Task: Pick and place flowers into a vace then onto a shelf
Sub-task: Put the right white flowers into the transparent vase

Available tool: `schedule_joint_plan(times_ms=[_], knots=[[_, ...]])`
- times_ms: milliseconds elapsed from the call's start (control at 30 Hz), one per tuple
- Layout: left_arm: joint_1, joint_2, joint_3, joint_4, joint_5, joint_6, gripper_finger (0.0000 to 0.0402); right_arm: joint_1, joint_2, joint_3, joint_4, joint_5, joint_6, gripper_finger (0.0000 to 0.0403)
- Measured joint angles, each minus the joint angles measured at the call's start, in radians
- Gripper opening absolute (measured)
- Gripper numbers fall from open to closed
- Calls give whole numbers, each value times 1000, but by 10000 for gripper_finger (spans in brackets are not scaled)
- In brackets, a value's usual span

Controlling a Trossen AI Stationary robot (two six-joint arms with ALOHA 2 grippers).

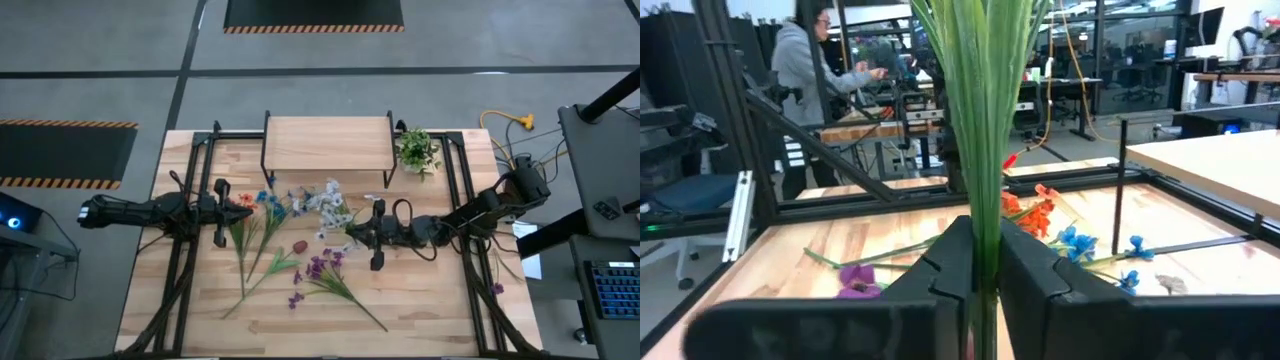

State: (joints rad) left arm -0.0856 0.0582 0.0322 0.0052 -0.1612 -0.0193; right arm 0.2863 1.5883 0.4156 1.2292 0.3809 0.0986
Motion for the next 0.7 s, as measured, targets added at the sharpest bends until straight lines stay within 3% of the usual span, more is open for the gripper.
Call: schedule_joint_plan(times_ms=[367,700], knots=[[0,0,0,1,0,0,0,4,-5,0,-21,0,-2,116],[0,5,0,1,0,0,0,4,-80,-6,-119,3,-2,155]])
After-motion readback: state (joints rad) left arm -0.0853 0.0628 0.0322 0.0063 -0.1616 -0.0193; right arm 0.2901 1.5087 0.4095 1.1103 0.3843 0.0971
